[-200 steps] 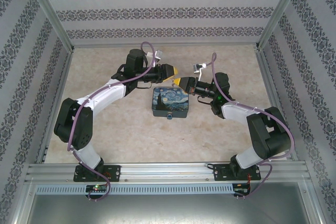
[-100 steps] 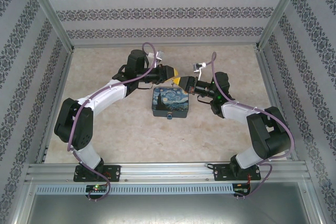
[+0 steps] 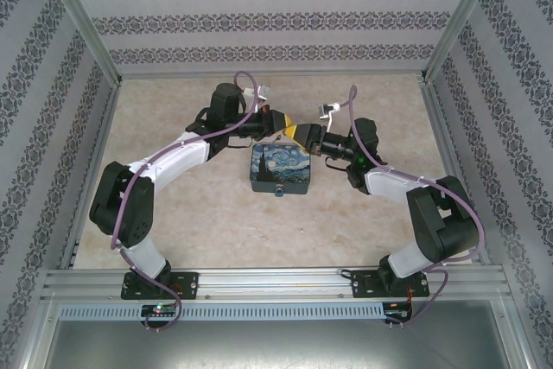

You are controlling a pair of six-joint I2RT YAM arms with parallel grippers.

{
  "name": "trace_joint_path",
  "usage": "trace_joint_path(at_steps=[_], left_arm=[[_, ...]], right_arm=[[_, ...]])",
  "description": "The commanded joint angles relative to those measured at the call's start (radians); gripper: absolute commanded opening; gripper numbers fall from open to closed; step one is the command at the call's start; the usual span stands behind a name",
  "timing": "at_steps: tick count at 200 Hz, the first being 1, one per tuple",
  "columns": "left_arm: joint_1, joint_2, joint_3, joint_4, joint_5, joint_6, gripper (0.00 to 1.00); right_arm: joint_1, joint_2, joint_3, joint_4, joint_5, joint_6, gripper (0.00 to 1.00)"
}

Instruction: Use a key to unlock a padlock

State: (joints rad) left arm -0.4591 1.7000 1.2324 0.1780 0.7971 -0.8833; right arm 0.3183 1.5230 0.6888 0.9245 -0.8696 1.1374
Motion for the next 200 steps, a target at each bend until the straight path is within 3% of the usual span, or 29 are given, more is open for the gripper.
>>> trace_joint_path(at_steps=[1, 40, 68, 122, 200], left_arm=[[-0.010, -0.045, -0.034, 0.097, -0.076, -0.032, 0.00], [-0.009, -0.092, -0.119, 0.258, -0.195, -0.123, 0.00], [-0.009, -0.116, -0.189, 0.391, -0.291, -0.200, 0.00], [-0.015, -0.134, -0.276, 0.592, -0.421, -0.282, 0.00], [-0.020, -0.147, -0.332, 0.736, -0.489, -0.284, 0.00]], right_arm=[[-0.050, -0.067, -0.025, -0.027, 0.053, -0.003, 0.64], [-0.089, -0.100, -0.029, -0.033, 0.145, 0.029, 0.90], [-0.071, -0.083, 0.011, -0.014, 0.210, 0.062, 0.91], [0.020, 0.043, 0.101, 0.166, 0.265, 0.160, 0.69], [0.100, 0.165, 0.152, 0.314, 0.300, 0.227, 0.52]])
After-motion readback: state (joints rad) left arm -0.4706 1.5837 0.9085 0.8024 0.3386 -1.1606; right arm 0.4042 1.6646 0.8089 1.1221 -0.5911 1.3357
